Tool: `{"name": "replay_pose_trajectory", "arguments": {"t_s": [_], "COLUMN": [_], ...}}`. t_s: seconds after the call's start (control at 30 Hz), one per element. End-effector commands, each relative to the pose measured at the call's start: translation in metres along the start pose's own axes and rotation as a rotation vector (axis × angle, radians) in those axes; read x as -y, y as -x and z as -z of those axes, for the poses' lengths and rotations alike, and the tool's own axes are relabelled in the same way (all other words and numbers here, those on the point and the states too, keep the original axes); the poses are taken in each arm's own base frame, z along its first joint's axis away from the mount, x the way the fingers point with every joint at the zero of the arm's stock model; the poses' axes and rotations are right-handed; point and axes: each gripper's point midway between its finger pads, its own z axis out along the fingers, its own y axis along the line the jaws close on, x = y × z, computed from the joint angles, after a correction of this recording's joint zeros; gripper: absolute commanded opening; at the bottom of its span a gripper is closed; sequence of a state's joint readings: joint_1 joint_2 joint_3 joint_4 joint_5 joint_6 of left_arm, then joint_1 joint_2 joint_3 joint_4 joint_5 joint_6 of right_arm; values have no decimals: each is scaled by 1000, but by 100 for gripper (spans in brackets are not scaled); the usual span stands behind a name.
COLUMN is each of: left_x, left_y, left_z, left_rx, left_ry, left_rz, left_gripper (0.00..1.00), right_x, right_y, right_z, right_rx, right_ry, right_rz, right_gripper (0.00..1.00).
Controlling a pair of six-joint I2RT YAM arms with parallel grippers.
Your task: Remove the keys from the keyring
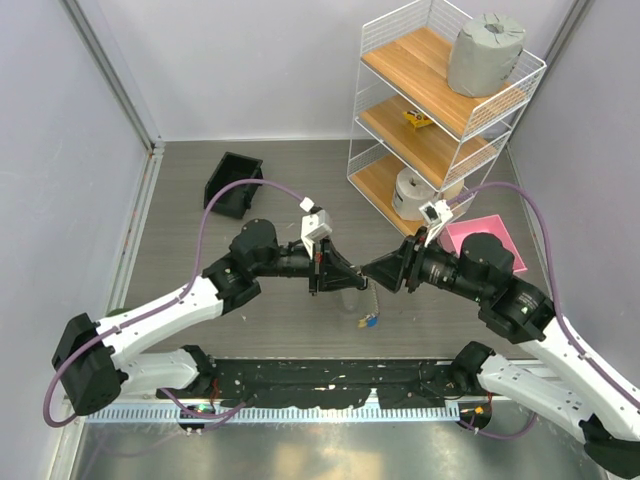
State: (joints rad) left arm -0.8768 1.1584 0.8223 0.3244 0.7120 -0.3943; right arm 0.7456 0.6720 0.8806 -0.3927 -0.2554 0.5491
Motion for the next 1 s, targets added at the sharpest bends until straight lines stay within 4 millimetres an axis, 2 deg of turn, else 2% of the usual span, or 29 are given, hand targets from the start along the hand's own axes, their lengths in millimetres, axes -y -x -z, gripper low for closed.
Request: {"name": "replay_pose_trajectory", "arguments": {"t_s": [0.0, 0.17, 0.4, 0.6, 0.77, 0.87, 0.97], "left_x": [18, 15, 8, 4, 5, 6, 7], "left_y": [29, 24, 20, 18, 17, 18, 19], "left_z": [4, 3, 2, 3, 3, 2, 3], "left_rx": [89, 72, 55, 43, 42, 41, 45], "left_ry": [-59, -49, -22, -1, -2, -7, -8], "left_rz": [-126, -117, -115, -120, -120, -121, -130], "left_gripper": [0, 0, 0, 0, 0, 0, 0], "right_x": [-22, -28, -31, -31, -31, -29, -24], "right_y": [12, 15, 19, 18, 16, 15, 17], "right_z": [5, 10, 16, 18, 17, 14, 14], "right_rx": [7, 26, 45, 44, 36, 28, 35], "right_ry": [75, 99, 104, 104, 104, 96, 68], "right_rz": [1, -1, 3, 1, -4, -4, -1], "right_gripper": [45, 35, 32, 26, 25, 29, 43]}}
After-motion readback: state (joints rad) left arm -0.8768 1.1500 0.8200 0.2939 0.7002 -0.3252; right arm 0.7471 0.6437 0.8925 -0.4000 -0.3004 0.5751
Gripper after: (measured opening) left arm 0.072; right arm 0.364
